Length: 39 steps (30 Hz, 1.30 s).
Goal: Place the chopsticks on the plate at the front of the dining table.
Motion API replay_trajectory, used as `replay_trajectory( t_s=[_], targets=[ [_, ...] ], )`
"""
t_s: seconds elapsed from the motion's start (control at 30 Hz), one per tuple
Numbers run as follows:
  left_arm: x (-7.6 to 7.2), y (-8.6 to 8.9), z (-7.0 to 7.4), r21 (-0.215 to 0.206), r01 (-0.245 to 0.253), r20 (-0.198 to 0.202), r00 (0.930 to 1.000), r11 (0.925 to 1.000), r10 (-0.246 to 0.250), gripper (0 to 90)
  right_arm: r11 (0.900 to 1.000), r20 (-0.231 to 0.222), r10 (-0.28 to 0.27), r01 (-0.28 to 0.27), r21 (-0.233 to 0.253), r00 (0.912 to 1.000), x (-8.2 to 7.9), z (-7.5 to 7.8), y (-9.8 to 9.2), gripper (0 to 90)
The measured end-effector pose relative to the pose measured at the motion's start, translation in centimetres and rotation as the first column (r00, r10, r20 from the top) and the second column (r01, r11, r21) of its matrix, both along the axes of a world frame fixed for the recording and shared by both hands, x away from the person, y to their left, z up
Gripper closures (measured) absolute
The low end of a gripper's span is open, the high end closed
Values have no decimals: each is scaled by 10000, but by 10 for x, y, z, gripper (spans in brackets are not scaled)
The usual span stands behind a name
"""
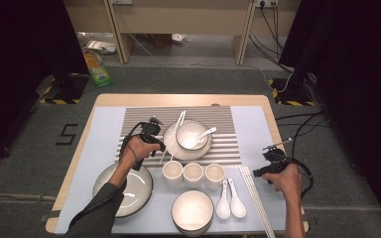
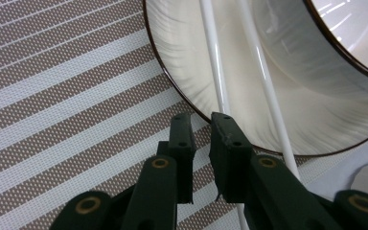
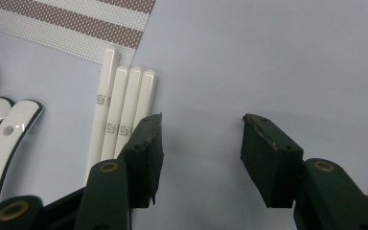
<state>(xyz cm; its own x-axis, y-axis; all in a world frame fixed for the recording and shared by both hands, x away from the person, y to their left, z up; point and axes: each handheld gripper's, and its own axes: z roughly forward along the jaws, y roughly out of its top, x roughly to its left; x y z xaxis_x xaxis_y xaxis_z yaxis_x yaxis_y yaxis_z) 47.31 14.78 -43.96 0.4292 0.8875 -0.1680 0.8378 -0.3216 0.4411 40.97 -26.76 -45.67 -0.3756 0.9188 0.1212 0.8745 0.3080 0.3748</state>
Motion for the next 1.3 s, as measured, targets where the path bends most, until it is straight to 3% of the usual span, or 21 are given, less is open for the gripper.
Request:
replay_trajectory(
  t_s=[0.17,0.7,1.07,1.3],
  targets=[
    [-7,-4,1,197,315,57,9995,9993,-317,785,10000,-19,-9,9,-7,10000,0,0,0,490],
    [-13,-22,5,216,894,7,9960,9958,-895,774,9999,2,-60,60,136,10000,0,0,-1,490],
    [-15,-17,5,140,970,-100,9952,9952,-969,766,9998,57,-49,48,184,10000,-1,-1,-2,490],
    [-20,-17,4,180,1270,-283,9916,9917,-1265,766,9999,12,-68,68,135,10000,0,-1,-1,489]
  ],
)
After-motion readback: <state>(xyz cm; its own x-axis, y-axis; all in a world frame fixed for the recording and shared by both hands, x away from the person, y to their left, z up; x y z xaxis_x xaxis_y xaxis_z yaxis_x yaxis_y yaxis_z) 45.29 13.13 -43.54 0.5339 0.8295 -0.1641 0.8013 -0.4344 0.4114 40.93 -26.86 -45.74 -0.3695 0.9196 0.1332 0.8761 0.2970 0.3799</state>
